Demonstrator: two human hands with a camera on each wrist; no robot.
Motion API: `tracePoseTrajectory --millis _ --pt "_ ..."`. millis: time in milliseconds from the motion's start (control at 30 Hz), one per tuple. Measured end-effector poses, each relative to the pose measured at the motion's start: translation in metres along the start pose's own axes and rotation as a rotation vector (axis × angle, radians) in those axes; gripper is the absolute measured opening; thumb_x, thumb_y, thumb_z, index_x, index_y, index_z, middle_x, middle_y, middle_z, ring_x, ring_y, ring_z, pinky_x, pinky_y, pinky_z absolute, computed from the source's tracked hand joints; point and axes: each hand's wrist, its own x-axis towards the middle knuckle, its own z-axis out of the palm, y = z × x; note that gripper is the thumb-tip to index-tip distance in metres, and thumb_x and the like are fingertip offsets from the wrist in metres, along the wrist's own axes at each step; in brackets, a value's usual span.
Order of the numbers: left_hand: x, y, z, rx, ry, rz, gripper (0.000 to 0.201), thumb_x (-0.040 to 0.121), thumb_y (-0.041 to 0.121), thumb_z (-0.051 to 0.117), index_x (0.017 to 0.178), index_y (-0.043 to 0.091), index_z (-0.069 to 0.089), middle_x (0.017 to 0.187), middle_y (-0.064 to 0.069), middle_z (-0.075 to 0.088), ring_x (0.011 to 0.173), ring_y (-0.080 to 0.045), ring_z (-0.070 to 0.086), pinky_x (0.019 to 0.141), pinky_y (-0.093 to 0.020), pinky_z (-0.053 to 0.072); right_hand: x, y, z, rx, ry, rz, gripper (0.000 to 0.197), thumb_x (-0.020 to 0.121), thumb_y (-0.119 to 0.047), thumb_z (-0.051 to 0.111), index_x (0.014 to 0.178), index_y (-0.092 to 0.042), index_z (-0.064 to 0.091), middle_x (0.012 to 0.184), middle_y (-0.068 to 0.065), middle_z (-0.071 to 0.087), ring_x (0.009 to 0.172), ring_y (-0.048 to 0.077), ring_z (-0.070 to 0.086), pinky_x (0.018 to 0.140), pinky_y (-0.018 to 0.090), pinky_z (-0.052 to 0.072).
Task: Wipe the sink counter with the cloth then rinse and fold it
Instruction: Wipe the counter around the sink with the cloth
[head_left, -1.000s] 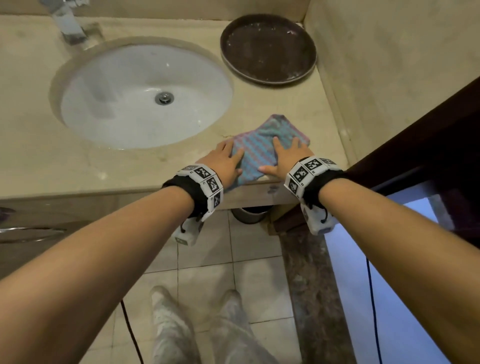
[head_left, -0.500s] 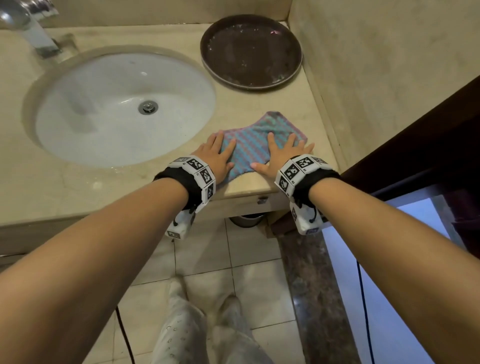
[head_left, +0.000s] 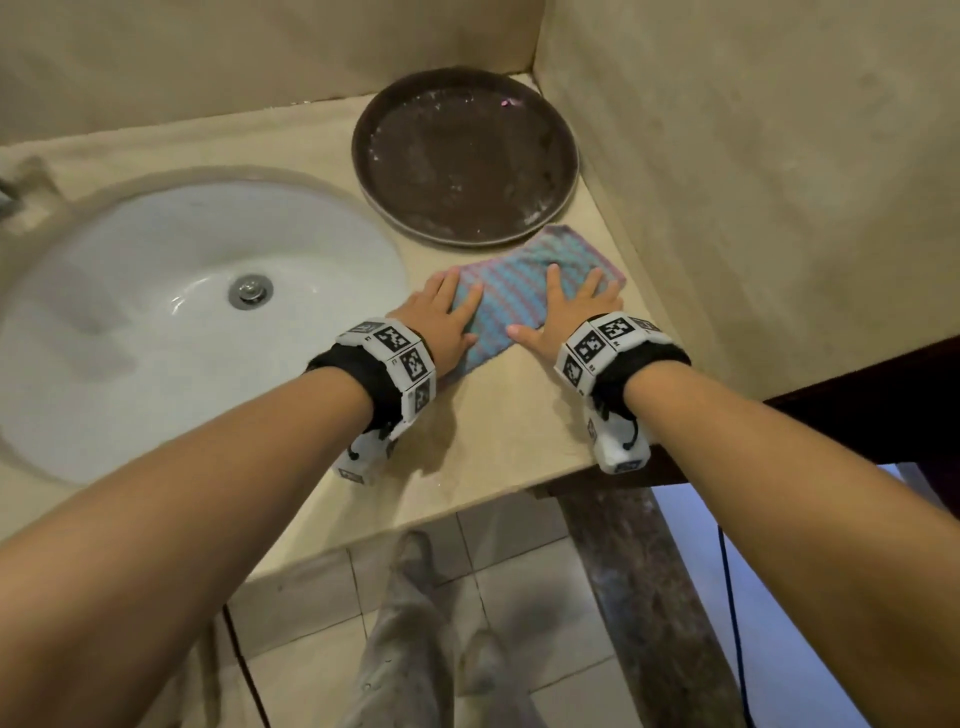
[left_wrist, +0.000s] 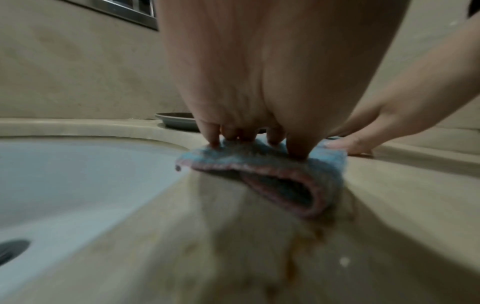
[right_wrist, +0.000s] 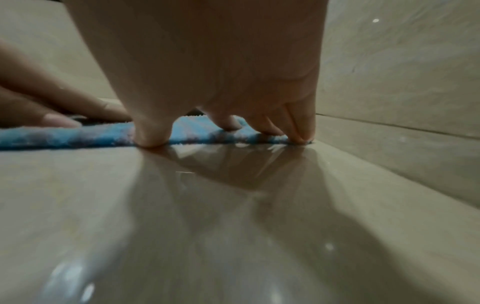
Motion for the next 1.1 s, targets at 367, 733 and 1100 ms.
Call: tracePoseTrajectory --millis 367,733,1100 --pt "0.019 -0.045 -0.022 -0.069 0.056 0.255 0.064 0.096 0.02 0.044 0.149 0.025 0.009 0.16 0.0 0.0 0.148 -0.015 0.003 0.112 -0.033 0.027 0.04 -0.008 -0.027 0.076 -0.025 0.041 0.104 0.078 -0.075 0.04 0.15 -0.021 -0.013 0.155 0.025 -0.014 0.142 0.049 -0.008 0.115 0.057 0.007" --pt "0.021 -0.043 -0.018 -0.059 0.318 0.229 0.047 0.089 0.015 0.056 0.135 0.02 0.049 0.133 -0.01 0.047 0.122 -0.029 0.046 0.084 -0.039 0.049 0.05 -0.002 -0.035 0.072 0.008 -0.017 0.104 0.079 -0.075 0.038 0.15 -0.019 -0.013 0.154 0.027 -0.014 0.143 0.048 -0.006 0.118 0.055 0.004" --pt "-0.001 -0.027 -0.004 -0.286 0.28 0.16 0.038 0.09 0.021 0.053 0.127 0.011 0.058 0.141 -0.017 0.044 0.132 -0.033 0.041 0.105 -0.038 0.038 0.024 0.007 -0.021 0.015 -0.043 0.05 0.107 0.077 -0.072 0.048 0.15 -0.022 -0.013 0.155 0.027 -0.009 0.14 0.051 0.009 0.113 0.058 0.017"
